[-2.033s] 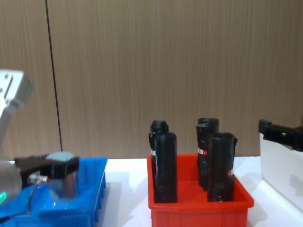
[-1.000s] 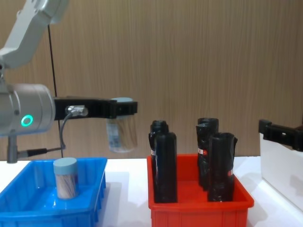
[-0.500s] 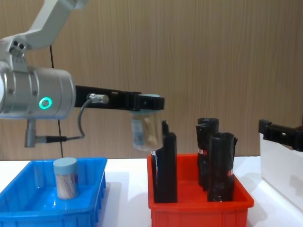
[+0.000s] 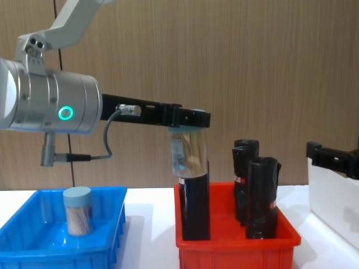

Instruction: Pick the cotton swabs from the blue box and place them into the white box.

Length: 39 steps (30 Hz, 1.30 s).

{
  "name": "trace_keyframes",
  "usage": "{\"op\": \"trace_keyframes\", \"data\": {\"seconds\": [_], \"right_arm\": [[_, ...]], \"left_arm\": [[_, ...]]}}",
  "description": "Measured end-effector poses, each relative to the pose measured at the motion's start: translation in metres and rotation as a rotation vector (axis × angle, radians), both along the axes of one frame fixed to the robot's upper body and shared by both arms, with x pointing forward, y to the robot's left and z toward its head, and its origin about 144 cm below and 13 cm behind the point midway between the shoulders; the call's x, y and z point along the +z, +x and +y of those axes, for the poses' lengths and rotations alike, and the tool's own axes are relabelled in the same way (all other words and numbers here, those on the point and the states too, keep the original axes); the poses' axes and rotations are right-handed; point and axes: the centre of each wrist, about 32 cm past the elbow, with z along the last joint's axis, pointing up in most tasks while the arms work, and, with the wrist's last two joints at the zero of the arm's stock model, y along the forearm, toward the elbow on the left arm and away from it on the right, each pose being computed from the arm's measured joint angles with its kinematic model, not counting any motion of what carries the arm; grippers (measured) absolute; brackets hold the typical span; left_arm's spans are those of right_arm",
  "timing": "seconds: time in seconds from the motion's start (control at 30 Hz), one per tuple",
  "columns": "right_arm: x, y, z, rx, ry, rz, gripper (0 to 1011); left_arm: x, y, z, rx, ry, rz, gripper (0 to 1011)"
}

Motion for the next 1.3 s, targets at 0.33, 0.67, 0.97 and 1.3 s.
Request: {"op": "trace_keyframes", "data": {"seconds": [0.33, 0.67, 0.97, 1.3], "right_arm": [[0.0, 0.0, -0.001, 0.004, -0.003, -0.001, 1002], [0.001, 0.006, -0.009, 0.061, -0.034, 0.0, 1002], [0.0, 0.016, -0.015, 0.157, -0.061, 0.017, 1002], [0.001, 0.033, -0.014, 0.291, -0.053, 0.061, 1002]], "left_arm": [[0.002, 0.001, -0.002, -0.016, 0.002, 0.005, 669], [0.003, 0.002, -0.003, -0.023, 0.003, 0.006, 669], [0.004, 0.002, -0.003, -0.026, 0.004, 0.007, 669], [0.004, 0.002, -0.003, -0.027, 0.004, 0.008, 669]]}}
